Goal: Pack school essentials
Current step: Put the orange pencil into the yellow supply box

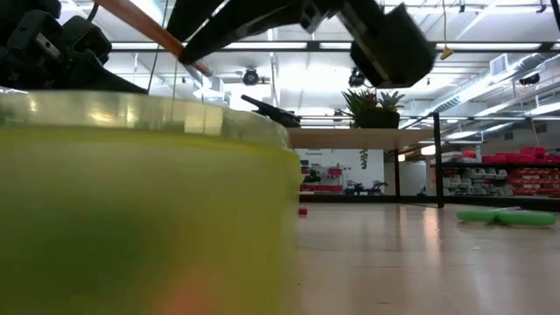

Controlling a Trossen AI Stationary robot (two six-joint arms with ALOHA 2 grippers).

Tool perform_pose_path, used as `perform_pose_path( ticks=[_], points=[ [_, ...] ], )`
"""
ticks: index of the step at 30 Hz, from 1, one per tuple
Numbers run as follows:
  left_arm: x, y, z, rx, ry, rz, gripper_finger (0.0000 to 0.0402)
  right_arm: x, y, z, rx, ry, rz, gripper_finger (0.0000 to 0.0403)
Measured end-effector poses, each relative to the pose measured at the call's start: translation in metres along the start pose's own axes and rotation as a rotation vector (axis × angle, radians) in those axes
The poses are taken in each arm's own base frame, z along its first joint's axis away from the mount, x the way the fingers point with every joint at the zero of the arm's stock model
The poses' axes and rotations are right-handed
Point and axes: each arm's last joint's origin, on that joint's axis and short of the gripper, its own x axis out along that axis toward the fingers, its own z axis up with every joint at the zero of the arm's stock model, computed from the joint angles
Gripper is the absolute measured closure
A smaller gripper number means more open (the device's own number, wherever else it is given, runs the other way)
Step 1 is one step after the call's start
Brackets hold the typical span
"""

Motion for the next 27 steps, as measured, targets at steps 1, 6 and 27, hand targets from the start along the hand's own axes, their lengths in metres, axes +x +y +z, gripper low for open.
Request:
perform_pose_path(
  ticks=[1,6,27],
  points=[
    [0.0,0.0,0.0,0.0,0.0,0.0,0.0368,-0.002,-0.001,-0.003,-0.002,-0.013,0.005,0.0361],
    [0.0,0.0,0.0,0.0,0.0,0.0,0.0368,-0.006,-0.009,-0.007,-0.057,-0.057,-0.039,0.0361],
    [0.0,0.0,0.0,-0.001,-0.003,-0.001,0.0371,-0.005,-0.017,-0.004,-0.271,-0.043,-0.107,0.0361]
  ],
)
